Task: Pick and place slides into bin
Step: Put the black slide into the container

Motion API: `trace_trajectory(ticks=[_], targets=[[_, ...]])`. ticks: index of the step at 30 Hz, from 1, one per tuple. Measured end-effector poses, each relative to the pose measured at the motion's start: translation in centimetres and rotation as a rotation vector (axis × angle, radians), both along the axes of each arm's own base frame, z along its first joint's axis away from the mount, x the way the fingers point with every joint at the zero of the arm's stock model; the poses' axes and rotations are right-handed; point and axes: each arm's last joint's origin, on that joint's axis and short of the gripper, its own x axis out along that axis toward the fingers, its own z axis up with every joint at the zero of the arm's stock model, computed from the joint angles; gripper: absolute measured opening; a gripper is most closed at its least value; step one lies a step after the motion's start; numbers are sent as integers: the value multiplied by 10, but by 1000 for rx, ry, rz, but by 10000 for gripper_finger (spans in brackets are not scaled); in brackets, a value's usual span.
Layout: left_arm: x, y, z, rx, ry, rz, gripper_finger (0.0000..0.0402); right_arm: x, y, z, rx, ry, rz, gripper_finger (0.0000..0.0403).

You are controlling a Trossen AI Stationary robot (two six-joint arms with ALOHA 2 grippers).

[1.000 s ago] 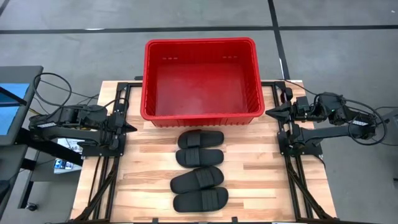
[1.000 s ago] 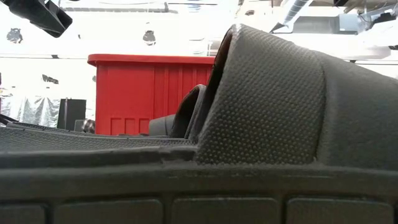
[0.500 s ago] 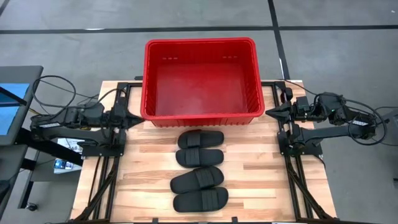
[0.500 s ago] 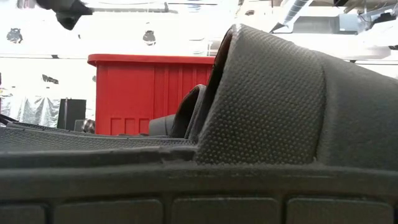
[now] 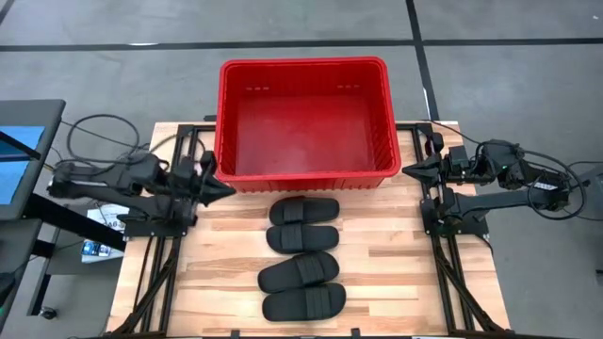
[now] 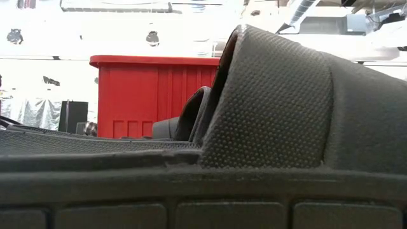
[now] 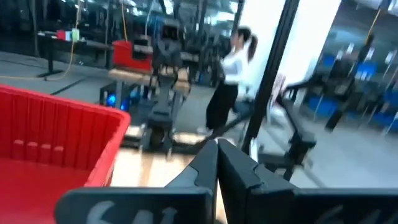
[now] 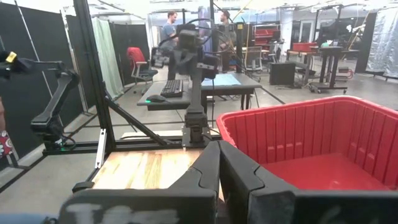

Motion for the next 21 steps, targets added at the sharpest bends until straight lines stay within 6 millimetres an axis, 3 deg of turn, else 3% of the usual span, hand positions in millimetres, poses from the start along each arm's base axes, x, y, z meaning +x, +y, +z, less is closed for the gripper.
trace_trajectory(ticks=[8, 13, 21], targets=[[-4, -31, -7, 189, 53, 136, 0, 0, 0, 0, 0, 0, 0, 0], [-13, -49, -23, 256, 99, 227, 0, 0, 0, 0, 0, 0, 0, 0], [-22, -62, -43, 314, 119, 300, 0, 0, 0, 0, 0, 0, 0, 0]])
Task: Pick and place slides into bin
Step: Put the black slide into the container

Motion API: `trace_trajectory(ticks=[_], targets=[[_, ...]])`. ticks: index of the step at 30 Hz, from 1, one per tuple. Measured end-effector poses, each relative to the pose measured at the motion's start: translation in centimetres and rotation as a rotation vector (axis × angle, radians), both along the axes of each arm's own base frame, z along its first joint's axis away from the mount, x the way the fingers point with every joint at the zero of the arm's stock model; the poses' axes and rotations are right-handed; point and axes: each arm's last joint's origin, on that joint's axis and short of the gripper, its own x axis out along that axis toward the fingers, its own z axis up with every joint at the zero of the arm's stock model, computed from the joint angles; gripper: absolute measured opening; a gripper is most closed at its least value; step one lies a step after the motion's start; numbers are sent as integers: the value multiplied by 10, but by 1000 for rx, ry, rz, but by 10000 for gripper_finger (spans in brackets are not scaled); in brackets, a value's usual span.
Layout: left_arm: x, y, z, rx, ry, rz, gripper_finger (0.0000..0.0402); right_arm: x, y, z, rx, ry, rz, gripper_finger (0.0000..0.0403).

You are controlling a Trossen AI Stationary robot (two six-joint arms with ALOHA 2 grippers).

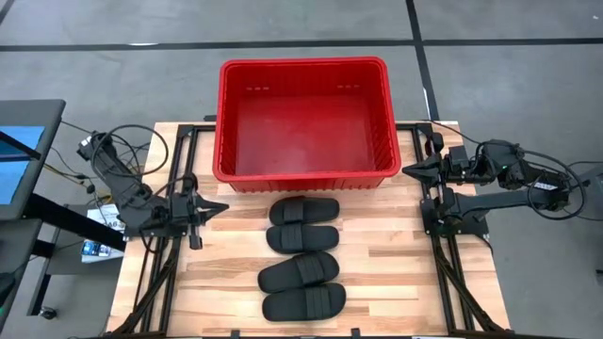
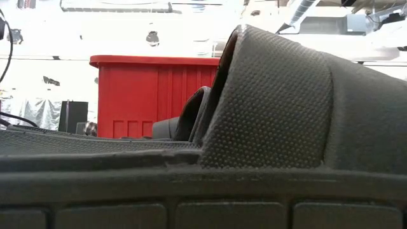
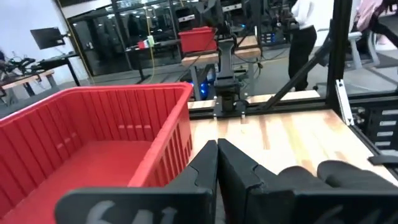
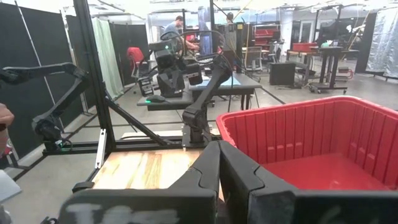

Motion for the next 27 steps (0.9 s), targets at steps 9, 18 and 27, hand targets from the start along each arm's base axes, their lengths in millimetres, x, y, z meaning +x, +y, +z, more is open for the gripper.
trace_trajectory(ticks=[9, 18, 27], targets=[[3, -8, -15, 102, 86, -144, 0, 0, 0, 0, 0, 0, 0, 0], [9, -16, -27, 331, 191, -235, 0, 0, 0, 0, 0, 0, 0, 0], [27, -34, -42, 431, 253, -243, 0, 0, 0, 0, 0, 0, 0, 0]])
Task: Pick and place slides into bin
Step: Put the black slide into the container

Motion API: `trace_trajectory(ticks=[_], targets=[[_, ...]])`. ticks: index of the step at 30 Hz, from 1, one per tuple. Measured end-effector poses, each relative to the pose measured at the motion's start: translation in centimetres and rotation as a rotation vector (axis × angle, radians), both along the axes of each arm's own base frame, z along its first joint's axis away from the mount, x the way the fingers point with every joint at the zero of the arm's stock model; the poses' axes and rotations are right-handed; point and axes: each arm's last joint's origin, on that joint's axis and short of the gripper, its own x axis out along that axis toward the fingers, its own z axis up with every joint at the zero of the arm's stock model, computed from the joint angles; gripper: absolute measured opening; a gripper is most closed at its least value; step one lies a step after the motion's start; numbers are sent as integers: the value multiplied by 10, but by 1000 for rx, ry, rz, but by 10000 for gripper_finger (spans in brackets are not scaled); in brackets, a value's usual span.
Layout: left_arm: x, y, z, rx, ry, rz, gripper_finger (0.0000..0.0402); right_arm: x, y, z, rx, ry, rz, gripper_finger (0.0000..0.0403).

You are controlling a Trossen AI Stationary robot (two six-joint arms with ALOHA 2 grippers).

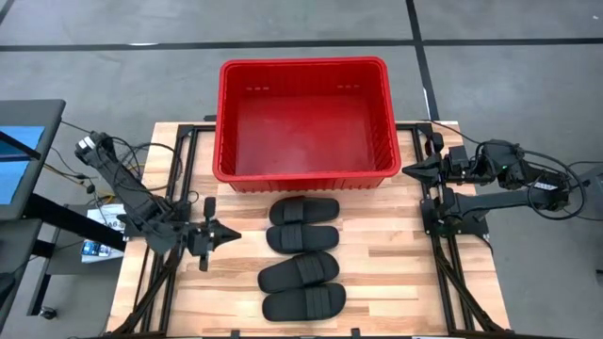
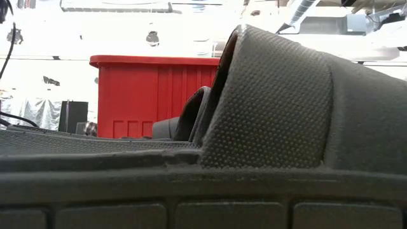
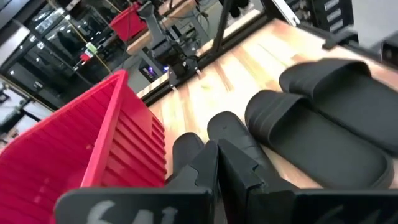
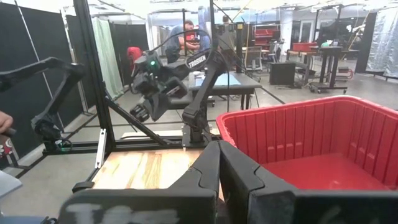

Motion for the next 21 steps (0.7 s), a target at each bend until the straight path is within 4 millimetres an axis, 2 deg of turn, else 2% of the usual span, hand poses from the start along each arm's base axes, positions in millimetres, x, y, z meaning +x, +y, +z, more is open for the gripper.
trace_trajectory(ticks=[8, 13, 21], targets=[[22, -13, -11, 171, -14, 25, 0, 0, 0, 0, 0, 0, 0, 0], [36, -11, -13, 201, 10, 58, 0, 0, 0, 0, 0, 0, 0, 0], [53, -6, -13, 227, 87, 15, 0, 0, 0, 0, 0, 0, 0, 0]])
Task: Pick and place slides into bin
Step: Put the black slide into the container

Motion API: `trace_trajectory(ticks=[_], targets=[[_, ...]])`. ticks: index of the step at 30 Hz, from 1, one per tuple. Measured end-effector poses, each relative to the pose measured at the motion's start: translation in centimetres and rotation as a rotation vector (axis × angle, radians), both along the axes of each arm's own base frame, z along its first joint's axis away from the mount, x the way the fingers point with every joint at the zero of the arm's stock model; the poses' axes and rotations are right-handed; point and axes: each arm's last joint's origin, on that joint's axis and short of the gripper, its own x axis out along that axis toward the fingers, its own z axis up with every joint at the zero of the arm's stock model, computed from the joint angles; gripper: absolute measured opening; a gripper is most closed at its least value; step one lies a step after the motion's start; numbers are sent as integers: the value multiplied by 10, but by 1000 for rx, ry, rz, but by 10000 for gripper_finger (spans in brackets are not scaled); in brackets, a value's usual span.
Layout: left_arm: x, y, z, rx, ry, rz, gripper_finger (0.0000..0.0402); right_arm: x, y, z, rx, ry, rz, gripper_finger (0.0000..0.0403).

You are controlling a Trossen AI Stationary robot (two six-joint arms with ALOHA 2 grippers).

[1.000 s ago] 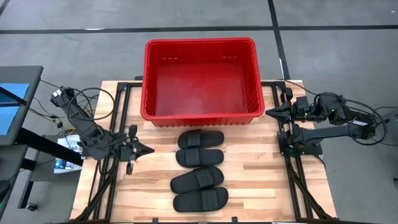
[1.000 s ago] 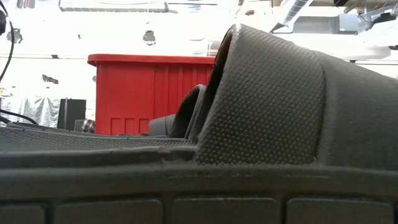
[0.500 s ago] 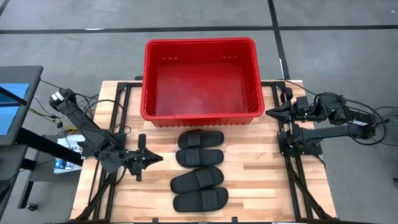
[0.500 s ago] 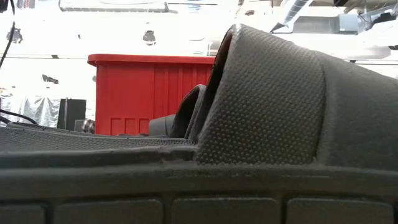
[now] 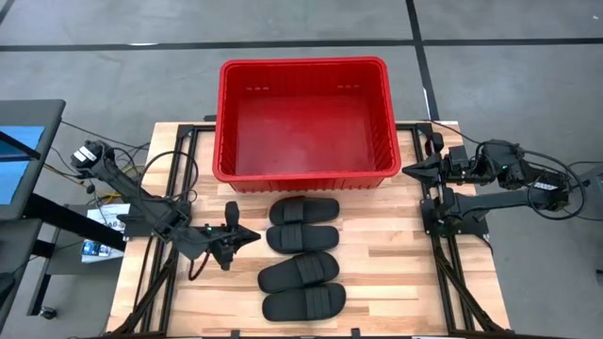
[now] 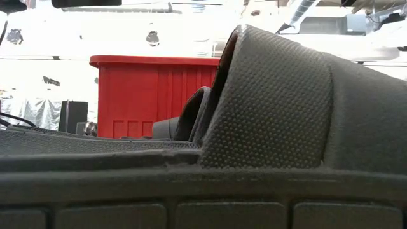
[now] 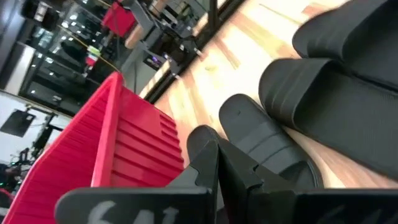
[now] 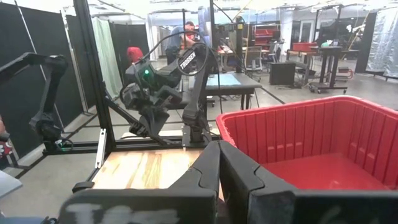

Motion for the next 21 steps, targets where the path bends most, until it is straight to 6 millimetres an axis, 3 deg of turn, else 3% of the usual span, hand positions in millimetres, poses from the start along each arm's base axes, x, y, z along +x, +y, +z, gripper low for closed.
trace_trajectory(ticks=[12, 21], targets=[[11, 24, 6, -177, 241, 29, 0, 0, 0, 0, 0, 1, 0, 0], [18, 50, -2, -157, 340, 129, 0, 0, 0, 0, 0, 1, 0, 0]])
